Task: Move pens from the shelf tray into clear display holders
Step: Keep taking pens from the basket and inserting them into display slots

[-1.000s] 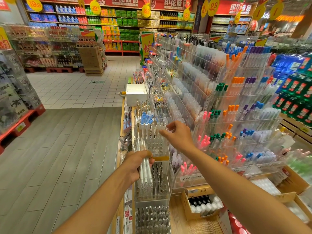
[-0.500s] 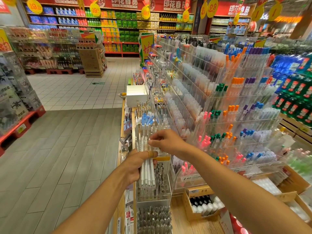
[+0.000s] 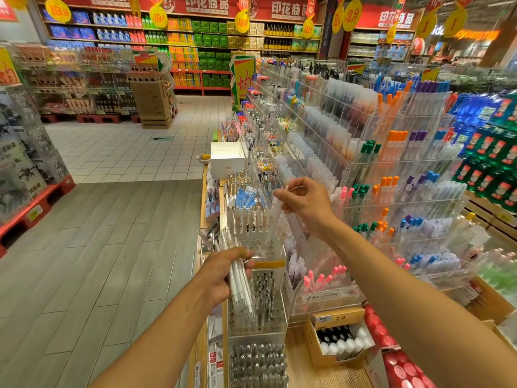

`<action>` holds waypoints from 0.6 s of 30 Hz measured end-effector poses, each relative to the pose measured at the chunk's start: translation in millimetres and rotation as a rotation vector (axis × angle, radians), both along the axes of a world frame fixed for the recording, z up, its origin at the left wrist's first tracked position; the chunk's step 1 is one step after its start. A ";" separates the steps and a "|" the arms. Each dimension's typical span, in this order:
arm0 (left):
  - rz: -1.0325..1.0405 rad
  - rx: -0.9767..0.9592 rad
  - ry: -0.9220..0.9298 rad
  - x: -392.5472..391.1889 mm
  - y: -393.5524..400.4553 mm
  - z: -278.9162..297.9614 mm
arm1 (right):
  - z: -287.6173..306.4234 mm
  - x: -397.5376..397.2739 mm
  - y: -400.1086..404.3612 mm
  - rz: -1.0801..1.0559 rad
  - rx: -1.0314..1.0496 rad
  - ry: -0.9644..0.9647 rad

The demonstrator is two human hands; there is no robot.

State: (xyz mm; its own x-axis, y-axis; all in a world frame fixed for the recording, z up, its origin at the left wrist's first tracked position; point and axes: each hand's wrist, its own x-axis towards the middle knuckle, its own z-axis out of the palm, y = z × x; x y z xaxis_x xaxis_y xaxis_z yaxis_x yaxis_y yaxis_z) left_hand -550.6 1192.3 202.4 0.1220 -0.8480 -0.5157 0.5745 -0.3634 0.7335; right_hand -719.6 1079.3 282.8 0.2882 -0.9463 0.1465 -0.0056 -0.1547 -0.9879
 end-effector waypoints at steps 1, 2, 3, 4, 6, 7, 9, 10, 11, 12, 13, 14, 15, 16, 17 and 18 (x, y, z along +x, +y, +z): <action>0.008 0.015 -0.003 1.0 -0.9 -1.5 | -0.6 -0.3 -3.2 -0.065 -0.068 0.041; 0.011 0.026 -0.004 1.9 -1.9 -2.7 | -2.4 0.6 -5.3 -0.103 -0.121 0.092; 0.010 0.032 -0.003 2.4 -2.8 -3.4 | -5.9 2.4 -7.1 -0.120 -0.166 0.152; 0.007 0.034 -0.001 2.6 -3.8 -3.8 | -10.4 4.7 -8.2 -0.130 -0.207 0.225; -0.005 0.033 0.001 2.4 -5.6 -4.6 | -19.4 9.5 -9.1 -0.149 -0.265 0.365; -0.011 0.030 0.002 2.4 -6.3 -4.6 | -22.4 11.4 -9.3 -0.153 -0.275 0.405; -0.019 0.027 0.002 2.6 -7.6 -4.4 | -24.4 14.0 -10.0 -0.152 -0.284 0.448; -0.021 0.027 -0.001 3.1 -8.4 -4.3 | -23.0 14.9 -10.8 -0.151 -0.292 0.470; -0.022 0.031 -0.004 3.5 -8.9 -4.0 | -20.9 15.3 -11.9 -0.147 -0.298 0.494; -0.026 0.034 -0.004 3.9 -9.2 -3.6 | -18.4 15.7 -12.6 -0.140 -0.301 0.513; -0.031 0.038 -0.002 4.1 -9.5 -3.4 | -16.3 15.9 -13.1 -0.132 -0.301 0.522; -0.036 0.041 -0.002 4.2 -10.2 -3.5 | -14.8 16.1 -13.7 -0.127 -0.303 0.525; -0.038 0.042 -0.003 4.2 -10.6 -3.5 | -14.1 16.2 -14.6 -0.126 -0.311 0.531; -0.038 0.043 -0.002 4.2 -10.8 -3.2 | -14.1 16.0 -15.3 -0.130 -0.321 0.544; -0.036 0.043 0.000 4.1 -10.8 -2.8 | -14.8 15.8 -16.2 -0.134 -0.329 0.562; -0.033 0.044 0.002 3.8 -11.0 -2.5 | -15.9 15.6 -17.1 -0.136 -0.333 0.582</action>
